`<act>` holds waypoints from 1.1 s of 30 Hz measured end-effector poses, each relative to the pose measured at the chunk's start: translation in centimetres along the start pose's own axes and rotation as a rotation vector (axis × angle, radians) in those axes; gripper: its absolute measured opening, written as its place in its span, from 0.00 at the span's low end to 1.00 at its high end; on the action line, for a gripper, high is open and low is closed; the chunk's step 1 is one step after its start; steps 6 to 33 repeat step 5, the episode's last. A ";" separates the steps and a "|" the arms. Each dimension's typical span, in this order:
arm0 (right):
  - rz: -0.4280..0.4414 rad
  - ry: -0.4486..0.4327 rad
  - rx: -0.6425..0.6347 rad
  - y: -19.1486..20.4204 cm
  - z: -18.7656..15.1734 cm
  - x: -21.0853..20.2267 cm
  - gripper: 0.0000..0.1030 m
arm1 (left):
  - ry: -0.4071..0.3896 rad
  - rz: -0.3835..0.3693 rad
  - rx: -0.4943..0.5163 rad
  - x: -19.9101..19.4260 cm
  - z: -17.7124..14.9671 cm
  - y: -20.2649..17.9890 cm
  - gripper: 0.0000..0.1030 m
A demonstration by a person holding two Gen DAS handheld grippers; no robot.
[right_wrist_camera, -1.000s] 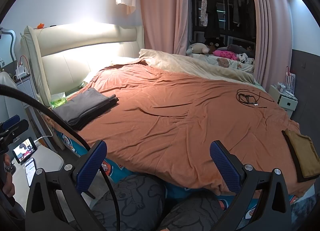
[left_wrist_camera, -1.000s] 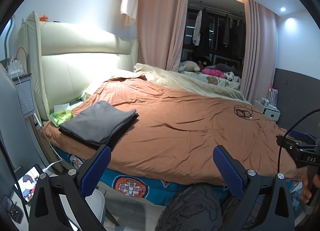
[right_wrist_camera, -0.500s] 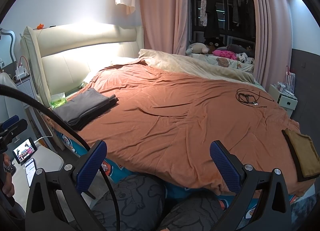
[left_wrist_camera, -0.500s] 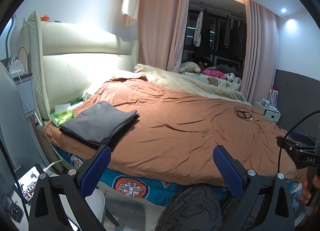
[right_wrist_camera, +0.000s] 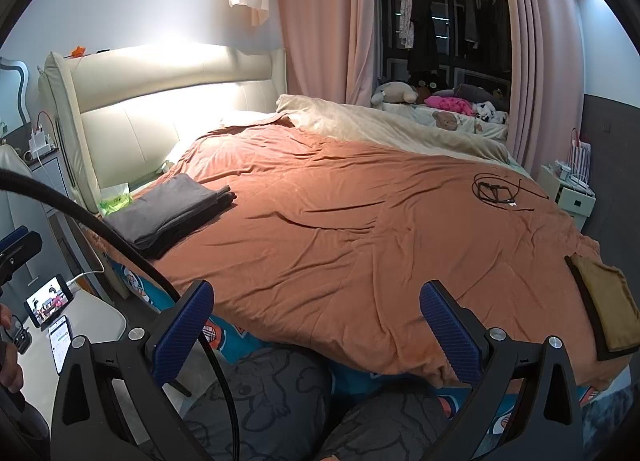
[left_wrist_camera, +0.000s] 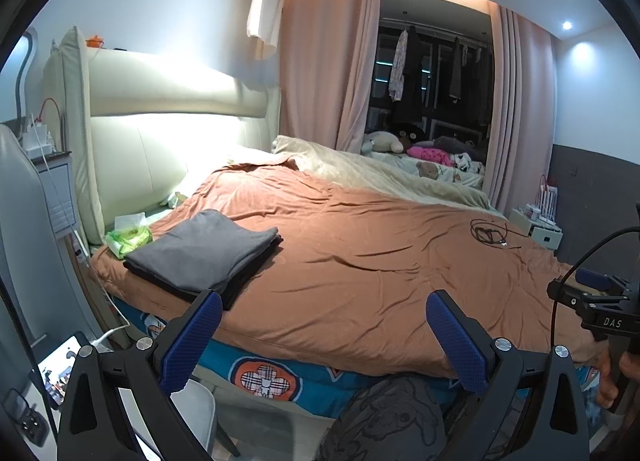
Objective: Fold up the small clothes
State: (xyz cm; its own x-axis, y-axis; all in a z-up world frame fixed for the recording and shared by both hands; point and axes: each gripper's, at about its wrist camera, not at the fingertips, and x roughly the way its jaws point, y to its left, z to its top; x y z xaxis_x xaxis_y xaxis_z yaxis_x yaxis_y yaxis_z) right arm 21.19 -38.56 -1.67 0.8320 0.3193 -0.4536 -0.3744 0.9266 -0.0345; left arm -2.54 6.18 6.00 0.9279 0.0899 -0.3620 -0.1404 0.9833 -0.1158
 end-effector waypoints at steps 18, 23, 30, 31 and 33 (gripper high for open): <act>-0.002 -0.010 0.012 -0.2 -0.1 0.4 1.00 | -0.011 0.008 -0.001 -0.1 0.5 0.4 1.00; -0.002 -0.010 0.012 -0.2 -0.1 0.4 1.00 | -0.011 0.008 -0.001 -0.1 0.5 0.4 1.00; -0.002 -0.010 0.012 -0.2 -0.1 0.4 1.00 | -0.011 0.008 -0.001 -0.1 0.5 0.4 1.00; -0.002 -0.010 0.012 -0.2 -0.1 0.4 1.00 | -0.011 0.008 -0.001 -0.1 0.5 0.4 1.00; -0.002 -0.010 0.012 -0.2 -0.1 0.4 1.00 | -0.011 0.008 -0.001 -0.1 0.5 0.4 1.00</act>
